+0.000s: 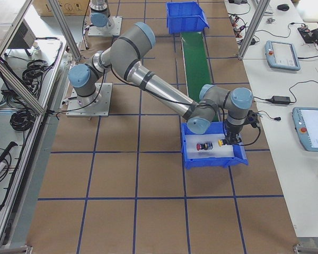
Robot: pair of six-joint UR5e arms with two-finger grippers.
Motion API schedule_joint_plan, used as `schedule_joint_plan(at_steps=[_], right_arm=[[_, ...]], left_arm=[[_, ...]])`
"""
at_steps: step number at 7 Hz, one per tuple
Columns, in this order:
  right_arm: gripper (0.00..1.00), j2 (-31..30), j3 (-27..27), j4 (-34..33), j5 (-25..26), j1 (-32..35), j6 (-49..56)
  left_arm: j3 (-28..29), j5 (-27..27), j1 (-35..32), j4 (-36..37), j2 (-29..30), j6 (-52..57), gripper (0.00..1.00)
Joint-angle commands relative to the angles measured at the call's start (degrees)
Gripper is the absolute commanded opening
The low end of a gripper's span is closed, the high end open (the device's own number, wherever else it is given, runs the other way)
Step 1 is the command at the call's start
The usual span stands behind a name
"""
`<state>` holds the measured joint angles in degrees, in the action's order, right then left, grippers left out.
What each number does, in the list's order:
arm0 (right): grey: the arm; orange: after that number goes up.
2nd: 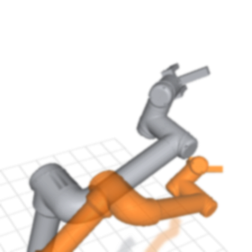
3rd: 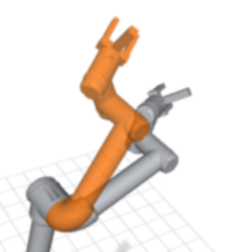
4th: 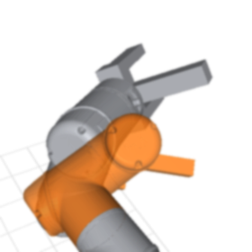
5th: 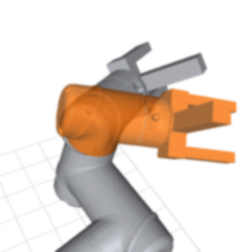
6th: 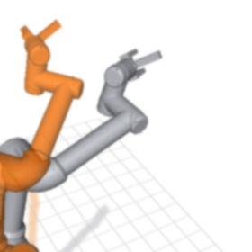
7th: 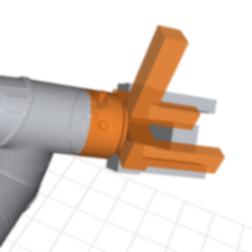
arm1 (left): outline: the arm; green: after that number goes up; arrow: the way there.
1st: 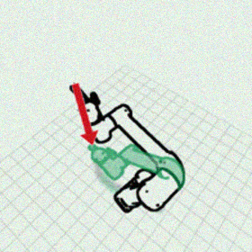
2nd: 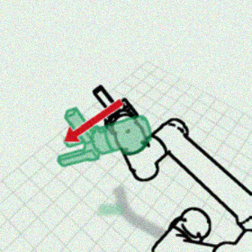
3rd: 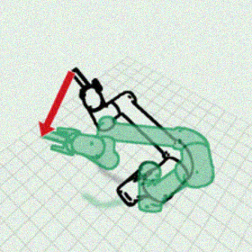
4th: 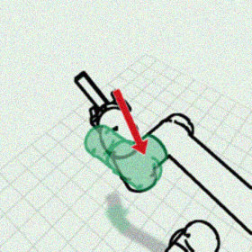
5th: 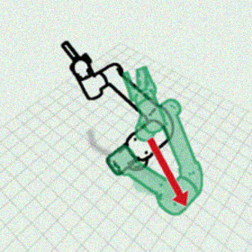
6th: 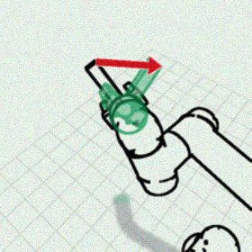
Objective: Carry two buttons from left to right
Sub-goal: 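Carry the yellow button to the far blue bin and lower it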
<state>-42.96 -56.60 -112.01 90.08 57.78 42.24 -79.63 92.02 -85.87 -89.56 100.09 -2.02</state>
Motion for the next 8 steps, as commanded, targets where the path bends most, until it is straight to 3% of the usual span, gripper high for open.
schedule_joint_plan(at_steps=[1,3,4,5,8], right_arm=[[0.08,0.2,0.2,2.9,0.5,0.0,-0.1],[0.14,0.2,0.3,2.9,0.6,-0.1,-0.1],[0.39,0.2,0.2,3.1,0.6,-0.1,0.3],[0.47,0.2,0.2,3.2,0.6,-0.1,0.3],[0.48,0.2,0.3,3.1,0.4,-0.3,0.5]], left_arm=[[0.0,0.0,0.0,0.0,0.0,0.0,1.00],[0.0,0.0,0.0,0.0,0.0,0.0,1.00],[0.0,0.0,0.0,0.0,0.0,0.0,1.00],[0.0,0.0,0.0,0.0,0.0,0.0,1.00],[0.0,-0.8,0.0,0.0,0.0,0.0,1.00]])
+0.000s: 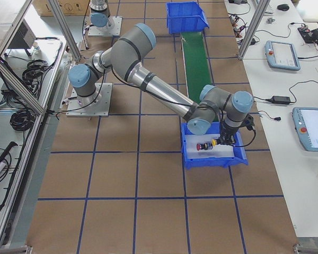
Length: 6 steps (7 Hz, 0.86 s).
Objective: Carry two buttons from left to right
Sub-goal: 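Open the right gripper to release the yellow button in the bin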
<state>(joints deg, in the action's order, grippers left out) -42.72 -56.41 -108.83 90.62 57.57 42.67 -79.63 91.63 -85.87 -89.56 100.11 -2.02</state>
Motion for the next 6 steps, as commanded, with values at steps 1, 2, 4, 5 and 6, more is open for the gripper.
schedule_joint_plan(at_steps=[1,2,4,5,6], right_arm=[[0.50,0.0,0.2,-0.1,-0.1,-0.2,0.0],[0.54,0.1,0.1,-0.1,-0.1,-0.2,0.0],[0.58,0.0,0.1,-0.1,-0.1,-0.2,0.0],[0.58,-0.4,0.2,0.0,-0.1,-0.1,0.0],[0.58,-1.3,2.1,3.3,-0.5,0.1,0.0]], left_arm=[[0.0,-0.4,0.0,0.0,0.0,0.0,1.00],[0.0,-0.4,0.0,0.0,0.0,0.0,1.00],[0.0,-0.4,0.0,0.0,0.0,0.0,1.00],[0.0,-0.4,0.0,0.0,0.0,0.0,1.00],[0.0,-0.4,0.0,0.0,0.0,0.0,1.00]])
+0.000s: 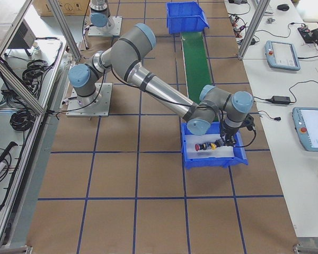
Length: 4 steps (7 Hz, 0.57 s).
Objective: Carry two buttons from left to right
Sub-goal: 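Open the right gripper to release the yellow button in the bin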
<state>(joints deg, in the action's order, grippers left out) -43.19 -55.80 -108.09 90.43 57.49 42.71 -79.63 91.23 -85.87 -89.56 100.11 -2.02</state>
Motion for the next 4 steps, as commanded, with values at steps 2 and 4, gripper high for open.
schedule_joint_plan(at_steps=[2,4], right_arm=[[0.82,-3.7,6.7,11.6,-0.7,1.6,0.1],[1.00,-6.6,6.8,15.6,-0.3,6.8,-2.1]], left_arm=[[0.0,0.0,0.0,0.0,0.0,0.0,1.00],[0.0,0.0,0.0,0.0,0.0,0.0,1.00]])
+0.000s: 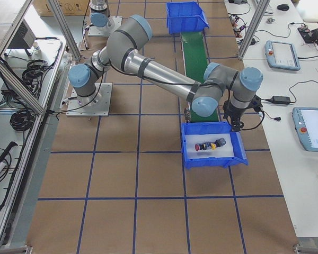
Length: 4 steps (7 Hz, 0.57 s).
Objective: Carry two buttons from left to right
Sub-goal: 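Open the right gripper to release the yellow button in the bin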
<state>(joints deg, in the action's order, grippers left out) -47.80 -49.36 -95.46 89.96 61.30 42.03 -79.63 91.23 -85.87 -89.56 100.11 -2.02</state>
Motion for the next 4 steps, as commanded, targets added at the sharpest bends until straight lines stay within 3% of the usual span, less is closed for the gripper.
schedule_joint_plan(at_steps=[1,4], right_arm=[[1.00,-4.6,0.4,5.7,0.0,5.7,-6.1],[0.99,-10.0,-0.1,11.4,0.1,15.6,-21.7]], left_arm=[[0.0,0.0,0.0,0.0,0.0,0.0,1.00],[0.0,0.0,0.0,0.0,0.0,0.0,1.00]])
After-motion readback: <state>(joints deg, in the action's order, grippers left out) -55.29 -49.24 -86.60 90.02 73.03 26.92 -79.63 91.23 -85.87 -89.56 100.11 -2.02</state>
